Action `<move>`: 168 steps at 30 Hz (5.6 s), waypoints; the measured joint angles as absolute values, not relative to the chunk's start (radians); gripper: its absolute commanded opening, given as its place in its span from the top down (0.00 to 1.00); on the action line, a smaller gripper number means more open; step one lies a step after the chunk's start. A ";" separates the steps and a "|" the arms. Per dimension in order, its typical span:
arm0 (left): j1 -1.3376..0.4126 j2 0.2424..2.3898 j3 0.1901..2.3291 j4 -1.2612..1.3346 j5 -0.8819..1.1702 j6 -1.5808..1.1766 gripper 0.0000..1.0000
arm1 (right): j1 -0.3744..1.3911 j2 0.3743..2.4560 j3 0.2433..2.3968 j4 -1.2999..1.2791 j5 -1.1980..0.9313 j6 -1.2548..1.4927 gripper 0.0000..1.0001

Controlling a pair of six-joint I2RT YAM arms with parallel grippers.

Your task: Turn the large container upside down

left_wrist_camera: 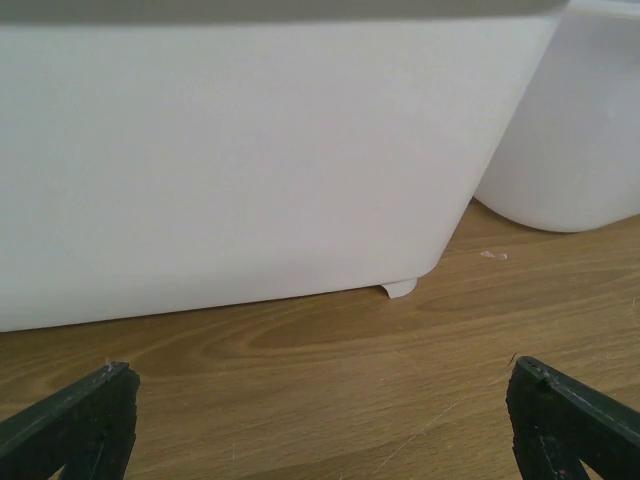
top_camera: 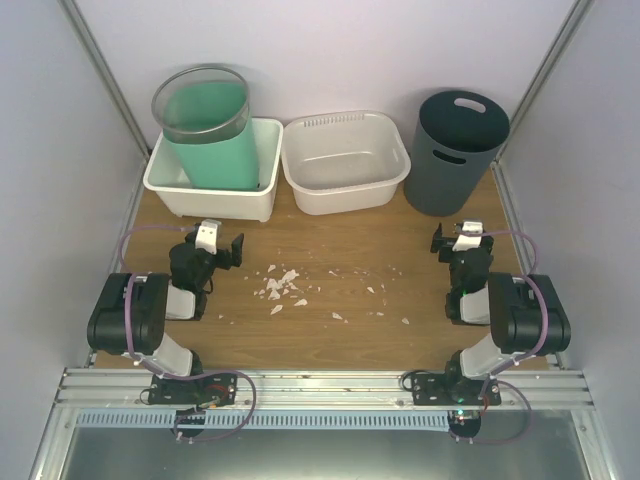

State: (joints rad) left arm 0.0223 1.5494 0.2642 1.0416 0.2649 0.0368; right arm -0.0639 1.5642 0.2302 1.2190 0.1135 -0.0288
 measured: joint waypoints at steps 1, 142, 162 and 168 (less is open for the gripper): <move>0.022 1.549 0.264 1.042 0.265 0.037 0.01 | -0.064 1.564 0.230 1.219 0.110 -0.029 0.00; 0.021 1.124 0.680 0.352 0.463 0.150 0.01 | -0.008 1.571 1.420 0.178 -0.096 0.809 0.99; -0.032 1.133 0.759 0.264 0.455 0.177 0.01 | 0.670 1.186 1.276 -0.419 0.340 0.119 0.99; -0.032 1.134 0.797 0.239 0.447 0.184 0.01 | 0.902 1.186 1.281 -0.543 0.633 0.107 0.99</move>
State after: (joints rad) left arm -0.0322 1.1336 0.7971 0.2390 0.4469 0.1841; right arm 0.9020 1.1858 1.2808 -0.5426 0.6327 0.1066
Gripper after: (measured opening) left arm 0.990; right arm 0.213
